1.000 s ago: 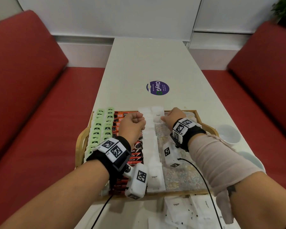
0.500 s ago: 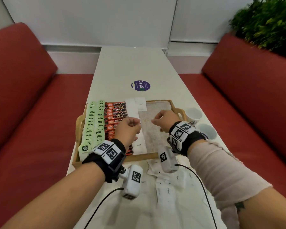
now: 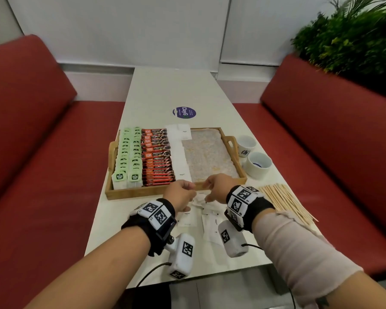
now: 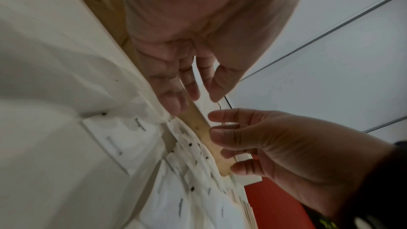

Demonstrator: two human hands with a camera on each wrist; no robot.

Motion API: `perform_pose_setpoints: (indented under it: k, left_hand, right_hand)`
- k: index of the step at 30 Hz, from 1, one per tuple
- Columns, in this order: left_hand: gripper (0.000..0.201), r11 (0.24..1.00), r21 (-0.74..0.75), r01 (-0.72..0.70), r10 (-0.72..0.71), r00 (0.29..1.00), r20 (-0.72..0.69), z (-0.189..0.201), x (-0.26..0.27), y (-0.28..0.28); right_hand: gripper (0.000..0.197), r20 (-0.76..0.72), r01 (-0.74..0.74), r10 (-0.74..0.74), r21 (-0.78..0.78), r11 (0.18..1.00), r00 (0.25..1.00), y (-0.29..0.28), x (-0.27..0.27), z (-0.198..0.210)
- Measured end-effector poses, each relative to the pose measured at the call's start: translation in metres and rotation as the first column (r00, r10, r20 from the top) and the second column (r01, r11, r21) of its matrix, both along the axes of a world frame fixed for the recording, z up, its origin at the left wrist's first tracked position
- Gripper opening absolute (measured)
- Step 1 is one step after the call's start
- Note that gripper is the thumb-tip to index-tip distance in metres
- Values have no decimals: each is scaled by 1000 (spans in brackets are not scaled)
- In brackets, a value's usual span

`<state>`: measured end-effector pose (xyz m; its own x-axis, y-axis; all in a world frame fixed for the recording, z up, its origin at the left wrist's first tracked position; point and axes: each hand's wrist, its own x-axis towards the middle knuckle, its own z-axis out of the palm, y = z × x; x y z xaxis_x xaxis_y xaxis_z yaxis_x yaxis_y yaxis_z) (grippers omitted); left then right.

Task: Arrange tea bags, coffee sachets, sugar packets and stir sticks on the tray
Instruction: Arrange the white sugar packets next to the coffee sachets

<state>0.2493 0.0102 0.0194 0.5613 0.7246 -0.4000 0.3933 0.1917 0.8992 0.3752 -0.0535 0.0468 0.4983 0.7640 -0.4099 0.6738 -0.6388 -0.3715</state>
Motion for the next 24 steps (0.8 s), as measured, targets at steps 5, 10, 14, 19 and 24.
perform_pose_setpoints:
  k: [5, 10, 14, 19, 24]
  left_hand:
    - [14, 999, -45, -2, 1, 1000, -15, -3, -5, -13]
    - [17, 999, -47, -7, 6, 1000, -24, -5, -10, -19]
    - [18, 999, -45, 3, -5, 999, -38, -6, -13, -21]
    - [21, 999, -38, 7, -8, 999, -41, -6, -15, -21]
    - [20, 999, -34, 12, -14, 999, -50, -4, -13, -20]
  right_hand:
    - [58, 105, -61, 67, -66, 996, 992, -10, -5, -9]
    - [62, 146, -114, 128, -99, 988, 981, -12, -5, -19]
    - [61, 173, -133, 155, -131, 982, 973, -11, -6, -25]
    - [68, 230, -182, 216, -159, 970, 949, -7, -8, -28]
    - [53, 274, -206, 252, -186, 961, 928, -5, -10, -28]
